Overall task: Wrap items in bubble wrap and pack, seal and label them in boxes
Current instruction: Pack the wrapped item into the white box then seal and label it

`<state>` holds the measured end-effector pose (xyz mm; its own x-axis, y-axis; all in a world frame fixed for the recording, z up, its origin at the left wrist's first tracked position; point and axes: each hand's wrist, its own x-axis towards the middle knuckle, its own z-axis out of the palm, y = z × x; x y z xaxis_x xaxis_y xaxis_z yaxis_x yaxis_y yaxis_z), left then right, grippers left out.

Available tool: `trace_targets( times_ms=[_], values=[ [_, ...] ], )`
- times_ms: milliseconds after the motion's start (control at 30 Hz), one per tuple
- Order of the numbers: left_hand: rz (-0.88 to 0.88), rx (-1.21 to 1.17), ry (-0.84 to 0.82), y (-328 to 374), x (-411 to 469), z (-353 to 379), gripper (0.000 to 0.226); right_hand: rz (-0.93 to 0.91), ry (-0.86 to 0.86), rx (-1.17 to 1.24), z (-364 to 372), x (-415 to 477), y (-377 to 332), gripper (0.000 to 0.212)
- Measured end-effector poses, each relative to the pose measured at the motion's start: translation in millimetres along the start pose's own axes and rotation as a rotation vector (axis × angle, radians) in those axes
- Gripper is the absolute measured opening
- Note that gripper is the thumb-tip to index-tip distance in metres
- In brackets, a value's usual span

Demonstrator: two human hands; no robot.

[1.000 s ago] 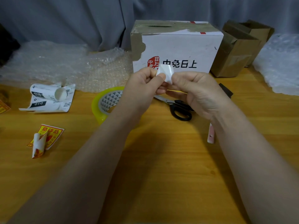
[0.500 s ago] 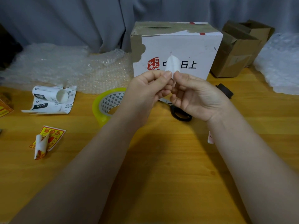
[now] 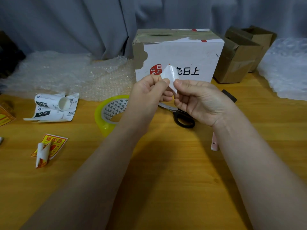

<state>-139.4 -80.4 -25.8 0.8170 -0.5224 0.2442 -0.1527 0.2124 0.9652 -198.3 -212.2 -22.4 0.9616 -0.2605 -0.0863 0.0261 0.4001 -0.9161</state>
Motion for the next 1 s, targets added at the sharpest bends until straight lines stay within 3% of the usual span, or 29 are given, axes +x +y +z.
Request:
trace_targets(
  times_ms=[167, 300, 433, 567, 1000],
  values=[
    [0.008, 0.077, -0.053, -5, 0, -2, 0.015, 0.003, 0.015, 0.039, 3, 2, 6, 0.003],
    [-0.020, 0.100, -0.116, -7, 3, -8, 0.014, 0.086, -0.032, 0.052, -2, 1, 2, 0.013],
    [-0.062, 0.101, -0.179, -7, 5, -11, 0.029, 0.132, -0.036, -0.011, -7, -1, -4, 0.013],
    [-0.089, 0.147, -0.225, -1, 6, -15, 0.013, 0.162, -0.017, -0.014, -12, -3, -8, 0.009],
    [-0.155, 0.074, -0.395, 8, 12, -39, 0.013, 0.180, -0.080, -0.090, -24, -5, -13, 0.004]
  ],
)
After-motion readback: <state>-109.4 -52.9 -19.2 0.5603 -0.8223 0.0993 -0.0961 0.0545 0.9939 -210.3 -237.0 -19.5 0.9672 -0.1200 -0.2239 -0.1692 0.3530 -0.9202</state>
